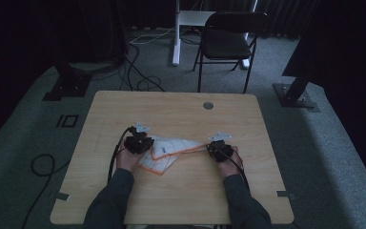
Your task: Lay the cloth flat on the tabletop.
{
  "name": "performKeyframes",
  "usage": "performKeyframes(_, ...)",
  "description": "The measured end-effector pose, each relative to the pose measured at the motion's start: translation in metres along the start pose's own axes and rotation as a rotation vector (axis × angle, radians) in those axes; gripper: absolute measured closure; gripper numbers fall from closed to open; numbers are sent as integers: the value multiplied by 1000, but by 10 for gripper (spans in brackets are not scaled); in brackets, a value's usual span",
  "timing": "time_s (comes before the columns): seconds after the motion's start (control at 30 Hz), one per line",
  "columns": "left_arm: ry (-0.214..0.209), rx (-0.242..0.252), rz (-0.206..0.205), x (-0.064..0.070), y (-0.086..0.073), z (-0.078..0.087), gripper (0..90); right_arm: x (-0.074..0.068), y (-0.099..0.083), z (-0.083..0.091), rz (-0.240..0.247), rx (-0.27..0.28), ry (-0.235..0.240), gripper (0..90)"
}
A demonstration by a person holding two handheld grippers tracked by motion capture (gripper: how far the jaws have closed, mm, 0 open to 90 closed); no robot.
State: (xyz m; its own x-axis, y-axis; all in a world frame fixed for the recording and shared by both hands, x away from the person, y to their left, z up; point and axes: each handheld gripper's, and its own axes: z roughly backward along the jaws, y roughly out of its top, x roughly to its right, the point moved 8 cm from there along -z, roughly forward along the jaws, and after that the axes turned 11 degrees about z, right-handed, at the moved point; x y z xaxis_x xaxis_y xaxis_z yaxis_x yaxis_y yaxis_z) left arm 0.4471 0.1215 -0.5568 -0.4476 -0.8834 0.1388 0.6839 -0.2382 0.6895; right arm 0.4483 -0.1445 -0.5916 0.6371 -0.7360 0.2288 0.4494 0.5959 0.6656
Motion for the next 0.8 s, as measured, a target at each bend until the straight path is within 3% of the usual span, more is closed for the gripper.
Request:
performKeyframes(0.13,-34,32,-26,12,-4,14,728,-1,0,0,1,5,0,875)
performKeyframes(0.3,-57,16,-66,26,-20,20,646,-1,-1,0,-1,8,3,856)
performKeyframes(0.4,-40,7,-85,29,-29,20,583,-2,0,0,0,7,3,833)
performKeyframes(0.53,-46,18,-57,26,-40,26,566,-6,2,3,7,23,20,791)
performKeyframes(0.8,-56,0,-36,26,-63,33,599,-35,27,19,114,123,87,746)
